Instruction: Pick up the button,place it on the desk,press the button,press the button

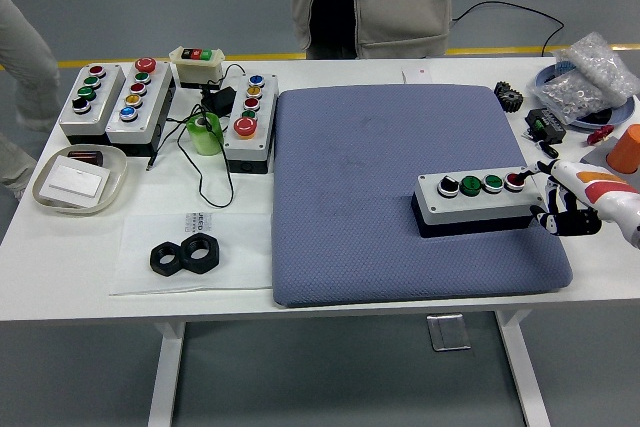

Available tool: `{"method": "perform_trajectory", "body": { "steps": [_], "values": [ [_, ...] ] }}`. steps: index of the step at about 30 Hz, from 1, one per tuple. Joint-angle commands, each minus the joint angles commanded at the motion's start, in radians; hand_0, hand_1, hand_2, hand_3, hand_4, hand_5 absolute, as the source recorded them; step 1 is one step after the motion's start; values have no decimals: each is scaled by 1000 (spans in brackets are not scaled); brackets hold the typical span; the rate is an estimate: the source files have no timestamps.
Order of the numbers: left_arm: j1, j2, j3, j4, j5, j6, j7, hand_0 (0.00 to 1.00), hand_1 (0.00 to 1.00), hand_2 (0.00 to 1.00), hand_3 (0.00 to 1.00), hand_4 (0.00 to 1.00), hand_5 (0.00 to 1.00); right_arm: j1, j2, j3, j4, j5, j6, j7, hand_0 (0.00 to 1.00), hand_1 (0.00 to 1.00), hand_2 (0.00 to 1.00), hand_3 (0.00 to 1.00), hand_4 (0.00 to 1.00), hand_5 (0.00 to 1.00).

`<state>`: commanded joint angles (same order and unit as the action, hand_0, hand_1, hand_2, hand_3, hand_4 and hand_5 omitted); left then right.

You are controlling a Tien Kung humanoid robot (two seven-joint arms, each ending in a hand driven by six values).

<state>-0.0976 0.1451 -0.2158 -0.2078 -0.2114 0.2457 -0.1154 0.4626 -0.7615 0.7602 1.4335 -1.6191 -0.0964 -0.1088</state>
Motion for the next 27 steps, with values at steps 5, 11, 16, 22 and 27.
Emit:
{"method": "perform_trajectory", "body": {
  "steps": [5, 11, 16, 22, 27],
  "values": [
    [-1, 0, 1, 0, -1, 0, 0, 705, 827, 884, 832, 648, 998, 8, 3, -10, -6, -4, 8, -8, 237, 81, 218, 748, 572, 2],
    [-1, 0, 2, 1, -3, 0, -1, 701, 827, 885, 831, 647, 998, 7, -2, -17, -3, -10, 26, -18, 236, 81, 217, 749, 568, 2],
    [-2, 0, 1, 1, -3, 0, -1, 702, 827, 885, 830, 649, 998, 10, -2, -27, 0, -14, 35, -23, 235, 81, 217, 749, 563, 2],
    [-3, -1, 2, 1, -6, 0, -1, 702, 828, 884, 830, 649, 998, 9, -5, -9, 13, -11, 17, -19, 234, 81, 218, 757, 551, 2],
    [-3, 0, 2, 1, -6, 0, -1, 702, 828, 884, 830, 649, 998, 15, -7, 13, 41, -9, -2, -15, 234, 81, 218, 757, 551, 2]
  ]
}}
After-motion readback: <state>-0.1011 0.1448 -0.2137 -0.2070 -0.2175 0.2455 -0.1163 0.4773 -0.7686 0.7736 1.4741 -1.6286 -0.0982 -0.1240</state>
